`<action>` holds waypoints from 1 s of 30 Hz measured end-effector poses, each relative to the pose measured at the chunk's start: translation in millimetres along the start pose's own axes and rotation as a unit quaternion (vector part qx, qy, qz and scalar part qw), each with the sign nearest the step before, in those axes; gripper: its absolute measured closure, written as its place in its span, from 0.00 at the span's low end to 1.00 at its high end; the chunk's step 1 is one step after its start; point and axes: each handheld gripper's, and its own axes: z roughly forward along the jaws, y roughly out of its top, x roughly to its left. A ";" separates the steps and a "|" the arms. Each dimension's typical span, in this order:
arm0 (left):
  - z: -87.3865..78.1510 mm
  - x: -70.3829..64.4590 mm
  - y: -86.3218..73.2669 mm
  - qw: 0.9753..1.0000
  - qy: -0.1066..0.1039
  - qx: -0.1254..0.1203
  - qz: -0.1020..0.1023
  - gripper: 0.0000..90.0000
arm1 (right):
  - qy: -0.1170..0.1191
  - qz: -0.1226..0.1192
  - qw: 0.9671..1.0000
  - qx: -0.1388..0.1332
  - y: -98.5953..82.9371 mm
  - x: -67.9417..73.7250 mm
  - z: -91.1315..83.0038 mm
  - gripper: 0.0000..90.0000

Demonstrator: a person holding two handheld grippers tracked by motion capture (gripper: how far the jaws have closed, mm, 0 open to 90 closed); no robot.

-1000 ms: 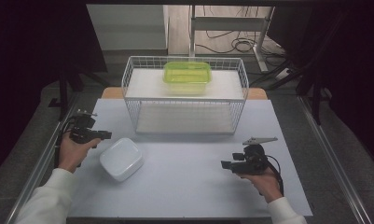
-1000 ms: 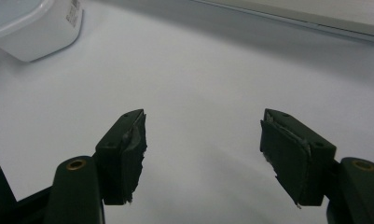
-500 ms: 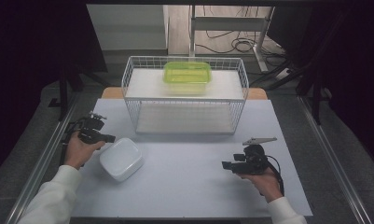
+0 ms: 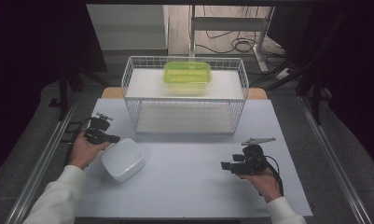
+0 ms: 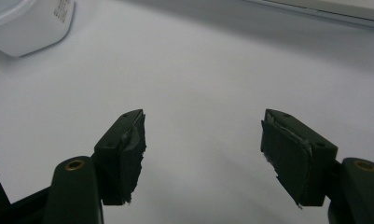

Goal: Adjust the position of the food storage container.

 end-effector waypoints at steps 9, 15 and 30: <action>10.6 -31.5 14.8 0.999 -0.017 0.010 0.044 1.00 | 0.002 0.000 1.000 0.001 -0.2 0.0 -0.2 0.34; 14.1 -47.9 17.6 0.997 -0.031 0.014 0.068 1.00 | 0.002 -0.001 1.000 0.001 -0.5 -0.1 -0.4 0.34; -32.9 -20.8 -1.8 1.000 0.002 -0.022 -0.004 1.00 | 0.002 0.000 1.000 -0.002 -0.8 -0.1 -1.7 0.34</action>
